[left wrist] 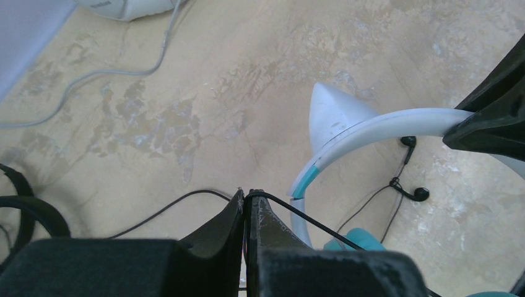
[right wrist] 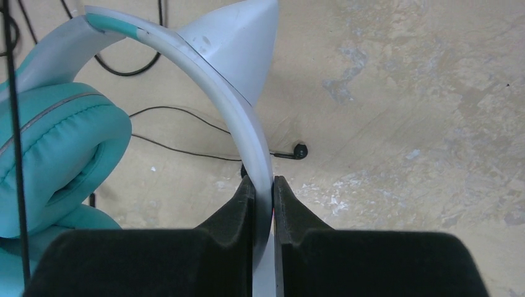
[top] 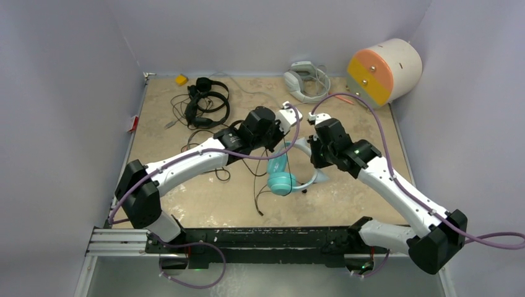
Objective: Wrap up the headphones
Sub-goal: Wrap the headphones cable around the headphones.
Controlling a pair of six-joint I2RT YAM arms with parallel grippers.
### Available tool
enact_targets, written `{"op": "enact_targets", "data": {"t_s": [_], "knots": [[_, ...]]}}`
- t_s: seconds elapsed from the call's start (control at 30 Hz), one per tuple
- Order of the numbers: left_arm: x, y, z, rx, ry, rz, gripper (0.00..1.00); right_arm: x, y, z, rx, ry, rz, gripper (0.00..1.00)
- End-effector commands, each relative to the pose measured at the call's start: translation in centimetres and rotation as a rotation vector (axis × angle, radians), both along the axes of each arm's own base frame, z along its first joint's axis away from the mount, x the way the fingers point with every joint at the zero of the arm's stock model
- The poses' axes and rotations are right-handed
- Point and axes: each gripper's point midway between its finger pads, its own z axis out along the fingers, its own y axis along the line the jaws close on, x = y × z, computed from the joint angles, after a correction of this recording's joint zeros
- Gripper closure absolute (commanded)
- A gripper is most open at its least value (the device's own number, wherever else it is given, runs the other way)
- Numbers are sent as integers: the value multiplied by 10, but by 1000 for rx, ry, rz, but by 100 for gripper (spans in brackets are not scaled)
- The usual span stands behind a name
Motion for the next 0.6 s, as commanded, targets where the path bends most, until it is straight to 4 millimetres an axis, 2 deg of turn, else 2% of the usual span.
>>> {"op": "enact_targets", "data": {"t_s": [0.0,0.17,0.33,0.57], "knots": [[24,4,29,-154,22,40,100,-15,22,32,143,-31,116,100],[34,14,27,-262,105,46,100,-20,28,52,213,-54,120,100],[33,23,36,-393,186,21,100,-29,33,72,286,-59,118,100],[29,36,47,-551,205,-20,89,-34,36,109,380,-97,95,100]]}}
